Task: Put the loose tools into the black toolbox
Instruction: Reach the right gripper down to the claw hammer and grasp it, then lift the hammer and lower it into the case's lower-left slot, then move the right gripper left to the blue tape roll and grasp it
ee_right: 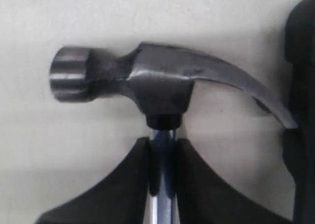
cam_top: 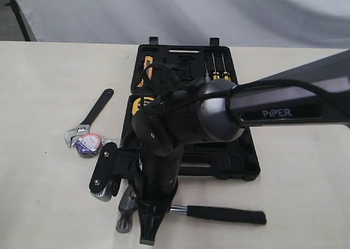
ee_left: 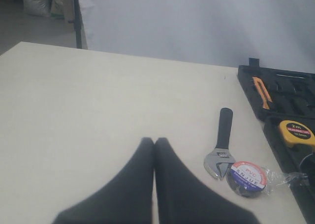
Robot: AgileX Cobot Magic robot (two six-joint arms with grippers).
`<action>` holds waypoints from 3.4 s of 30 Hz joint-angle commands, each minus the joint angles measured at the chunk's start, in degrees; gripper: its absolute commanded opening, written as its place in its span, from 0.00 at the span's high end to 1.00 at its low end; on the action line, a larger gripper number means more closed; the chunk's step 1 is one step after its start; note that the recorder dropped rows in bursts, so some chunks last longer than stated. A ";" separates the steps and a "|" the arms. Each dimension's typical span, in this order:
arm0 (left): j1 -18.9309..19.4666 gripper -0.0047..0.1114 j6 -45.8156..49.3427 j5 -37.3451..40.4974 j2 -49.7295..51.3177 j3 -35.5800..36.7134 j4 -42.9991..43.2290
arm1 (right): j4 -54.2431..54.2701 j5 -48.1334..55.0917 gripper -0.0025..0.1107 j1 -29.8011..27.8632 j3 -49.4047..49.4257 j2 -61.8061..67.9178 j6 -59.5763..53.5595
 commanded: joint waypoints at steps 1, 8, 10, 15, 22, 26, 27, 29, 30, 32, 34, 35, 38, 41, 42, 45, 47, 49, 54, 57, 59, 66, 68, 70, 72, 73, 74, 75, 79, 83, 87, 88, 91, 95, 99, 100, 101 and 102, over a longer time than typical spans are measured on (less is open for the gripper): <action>0.19 0.95 -0.59 -0.97 -0.46 0.53 -0.78 | -2.48 2.06 0.98 0.13 0.33 -1.87 -0.23; 0.19 0.95 -0.59 -0.97 -0.46 0.53 -0.78 | -3.94 1.95 0.98 0.13 0.33 -15.00 -0.97; 0.19 0.95 -0.59 -0.97 -0.46 0.53 -0.78 | -5.45 1.95 0.98 -0.43 0.21 -18.41 -3.03; 0.19 0.95 -0.59 -0.97 -0.46 0.53 -0.78 | -4.31 2.98 0.98 -6.78 -3.86 -19.18 -3.89; 0.19 0.95 -0.59 -0.97 -0.46 0.53 -0.78 | -4.31 2.78 0.98 -11.86 -8.52 -10.76 -10.66; 0.19 0.95 -0.59 -0.97 -0.46 0.53 -0.78 | -4.31 -1.84 0.98 -11.86 -9.07 -5.01 -15.10; 0.19 0.95 -0.59 -0.97 -0.46 0.53 -0.78 | -4.31 -2.60 0.98 -11.86 -9.07 -3.74 -16.57; 0.19 0.95 -0.59 -0.97 -0.46 0.53 -0.78 | -4.31 -3.00 0.98 -11.86 -9.07 -1.77 -17.76; 0.19 0.95 -0.59 -0.97 -0.46 0.53 -0.78 | -3.67 -3.54 0.98 -11.59 -9.07 -0.21 -17.76; 0.19 0.95 -0.59 -0.97 -0.46 0.53 -0.78 | -4.31 -4.72 0.98 -10.64 -9.07 0.90 -17.84; 0.19 0.95 -0.59 -0.97 -0.46 0.53 -0.78 | -4.31 -8.27 0.98 -10.20 -9.07 1.22 -18.45; 0.19 0.95 -0.59 -0.97 -0.46 0.53 -0.78 | -4.31 -9.04 0.98 -9.94 -9.07 1.22 -18.56; 0.19 0.95 -0.59 -0.97 -0.46 0.53 -0.78 | -4.31 -11.14 0.98 -8.76 -9.07 1.22 -18.56; 0.19 0.95 -0.59 -0.97 -0.46 0.53 -0.78 | -4.31 -9.72 0.98 -8.54 -9.07 1.22 -17.62; 0.19 0.95 -0.59 -0.97 -0.46 0.53 -0.78 | -4.31 -8.69 0.98 -8.54 -9.07 1.22 -17.21; 0.19 0.95 -0.59 -0.97 -0.46 0.53 -0.78 | -5.46 -8.34 0.98 -8.54 -9.07 1.22 -14.00; 0.19 0.95 -0.59 -0.97 -0.46 0.53 -0.78 | -8.43 -7.61 0.98 -8.54 -9.07 1.22 -10.43; 0.19 0.95 -0.59 -0.97 -0.46 0.53 -0.78 | -11.25 -5.65 0.98 -8.54 -9.07 1.22 -9.49; 0.19 0.95 -0.59 -0.97 -0.46 0.53 -0.78 | -12.33 -6.06 0.80 -8.54 -9.07 0.02 -8.90; 0.19 0.95 -0.59 -0.97 -0.46 0.53 -0.78 | -12.33 -5.54 0.59 -8.54 -9.07 -0.06 -8.90; 0.19 0.95 -0.59 -0.97 -0.46 0.53 -0.78 | -12.33 -5.65 0.54 -8.54 -9.07 -0.06 -8.90; 0.19 0.95 -0.59 -0.97 -0.46 0.53 -0.78 | -12.33 -5.75 0.56 -8.54 -9.07 -2.46 -2.58; 0.19 0.95 -0.59 -0.97 -0.46 0.53 -0.78 | -12.47 -5.75 0.68 -8.54 -9.07 -3.54 0.98; 0.19 0.95 -0.59 -0.97 -0.46 0.53 -0.78 | -12.47 -5.51 0.88 -8.54 -9.07 -4.20 4.05; 0.19 0.95 -0.59 -0.97 -0.46 0.53 -0.78 | -12.31 -4.85 0.98 -8.54 -9.07 -4.20 7.22; 0.19 0.95 -0.59 -0.97 -0.46 0.53 -0.78 | -12.31 -4.10 0.98 -8.54 -9.07 -4.20 8.54; 0.19 0.95 -0.59 -0.97 -0.46 0.53 -0.78 | -12.31 -3.47 0.98 -8.54 -9.07 -3.85 9.76; 0.19 0.95 -0.59 -0.97 -0.46 0.53 -0.78 | -12.51 -2.70 0.98 -8.68 -8.94 -3.54 10.43; 0.19 0.95 -0.59 -0.97 -0.46 0.53 -0.78 | -12.29 0.50 0.98 -11.00 -8.94 -0.35 13.51; 0.19 0.95 -0.59 -0.97 -0.46 0.53 -0.78 | -10.82 1.82 0.98 -13.27 -8.94 4.21 18.43; 0.19 0.95 -0.59 -0.97 -0.46 0.53 -0.78 | -11.48 0.21 0.98 -13.07 -8.94 3.66 18.30; 0.19 0.95 -0.59 -0.97 -0.46 0.53 -0.78 | -11.48 0.21 0.98 -13.07 -8.94 2.44 18.43; 0.19 0.95 -0.59 -0.97 -0.46 0.53 -0.78 | -10.81 0.06 0.98 -13.07 -8.94 -3.82 20.71; 0.19 0.95 -0.59 -0.97 -0.46 0.53 -0.78 | -5.26 -0.96 0.98 -13.07 -8.94 -5.59 20.71; 0.19 0.95 -0.59 -0.97 -0.46 0.53 -0.78 | -0.30 -2.38 0.98 -13.07 -8.94 -1.49 20.48; 0.19 0.95 -0.59 -0.97 -0.46 0.53 -0.78 | 0.67 -2.63 0.98 -13.07 -8.94 0.27 20.23; 0.19 0.95 -0.59 -0.97 -0.46 0.53 -0.78 | 1.32 -2.92 0.98 -13.07 -8.94 2.23 20.23; 0.19 0.95 -0.59 -0.97 -0.46 0.53 -0.78 | 1.43 -3.01 0.98 -13.07 -8.94 4.06 20.00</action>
